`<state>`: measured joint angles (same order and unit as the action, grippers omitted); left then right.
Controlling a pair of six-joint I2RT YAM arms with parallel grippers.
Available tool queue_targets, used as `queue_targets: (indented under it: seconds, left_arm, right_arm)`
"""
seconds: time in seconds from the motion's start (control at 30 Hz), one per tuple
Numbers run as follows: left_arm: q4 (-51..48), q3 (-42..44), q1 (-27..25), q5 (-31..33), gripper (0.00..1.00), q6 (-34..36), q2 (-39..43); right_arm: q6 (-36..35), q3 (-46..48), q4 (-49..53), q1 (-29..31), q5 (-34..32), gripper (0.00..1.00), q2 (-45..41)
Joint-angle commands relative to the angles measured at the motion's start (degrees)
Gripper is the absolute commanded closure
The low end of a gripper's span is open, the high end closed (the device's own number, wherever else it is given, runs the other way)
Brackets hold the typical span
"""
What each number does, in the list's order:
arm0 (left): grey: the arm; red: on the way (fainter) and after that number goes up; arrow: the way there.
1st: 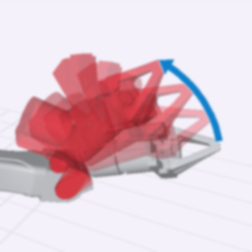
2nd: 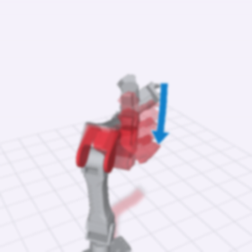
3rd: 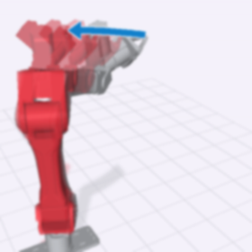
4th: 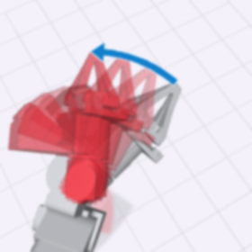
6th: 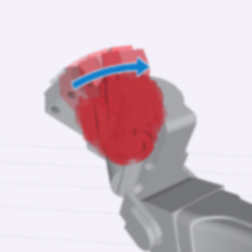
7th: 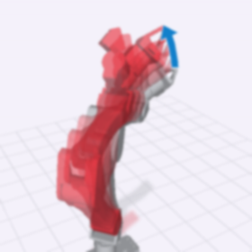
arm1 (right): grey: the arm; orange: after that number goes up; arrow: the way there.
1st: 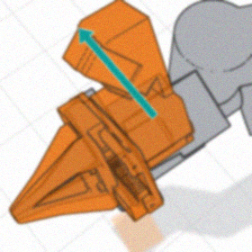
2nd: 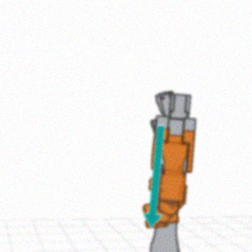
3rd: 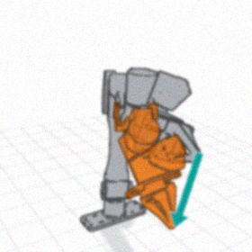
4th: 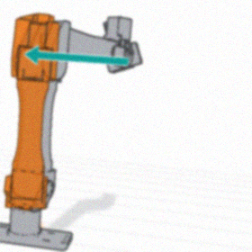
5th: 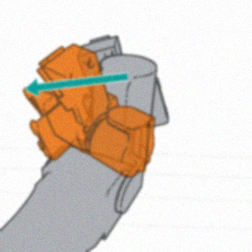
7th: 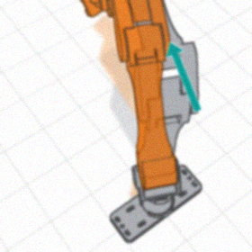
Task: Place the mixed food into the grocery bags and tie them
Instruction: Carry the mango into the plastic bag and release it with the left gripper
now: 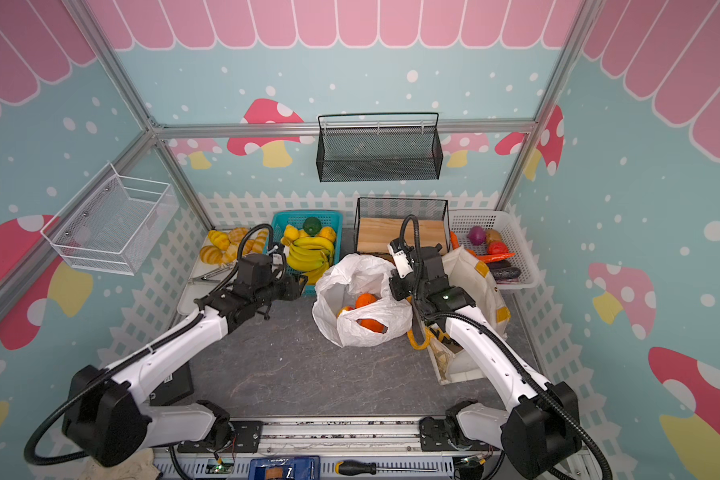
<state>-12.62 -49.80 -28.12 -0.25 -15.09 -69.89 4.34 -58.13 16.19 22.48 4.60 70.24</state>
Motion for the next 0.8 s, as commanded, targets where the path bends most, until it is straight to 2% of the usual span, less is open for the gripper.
queue_targets:
  seconds: [0.0,0.13,0.27,0.47,0.53,0.63,0.77]
  left_arm:
    - [7.7,7.2,-5.8,0.5,0.51,-2.1,9.0]
    - [10.7,12.6,-12.1,-0.4,0.5,-1.9,18.5]
    - [15.9,13.6,-16.0,-6.3,0.5,-0.9,19.3]
    - [20.3,6.0,-20.1,-9.6,0.51,3.2,7.4]
    - [21.4,4.1,-20.2,-6.6,0.51,3.0,2.8]
    - [19.9,1.8,-20.3,1.4,0.51,3.1,-4.0]
    - [19.5,1.0,-20.3,0.3,0.47,4.5,-11.7]
  right_arm:
    - [-0.4,0.7,-1.0,-0.2,0.6,1.0,0.4]
    - [-0.3,0.8,-1.0,-0.2,0.6,1.0,0.3]
    - [-0.3,0.7,-1.1,-0.2,1.0,1.0,0.3]
    - [-0.3,0.8,-1.0,-0.2,1.1,1.0,-0.3]
    - [-0.3,0.8,-0.6,-0.2,0.8,1.0,-0.5]
    - [-0.4,1.1,-0.6,-0.2,0.4,1.0,-1.1]
    - [-0.5,1.2,-0.5,-0.2,0.3,1.0,-1.0]
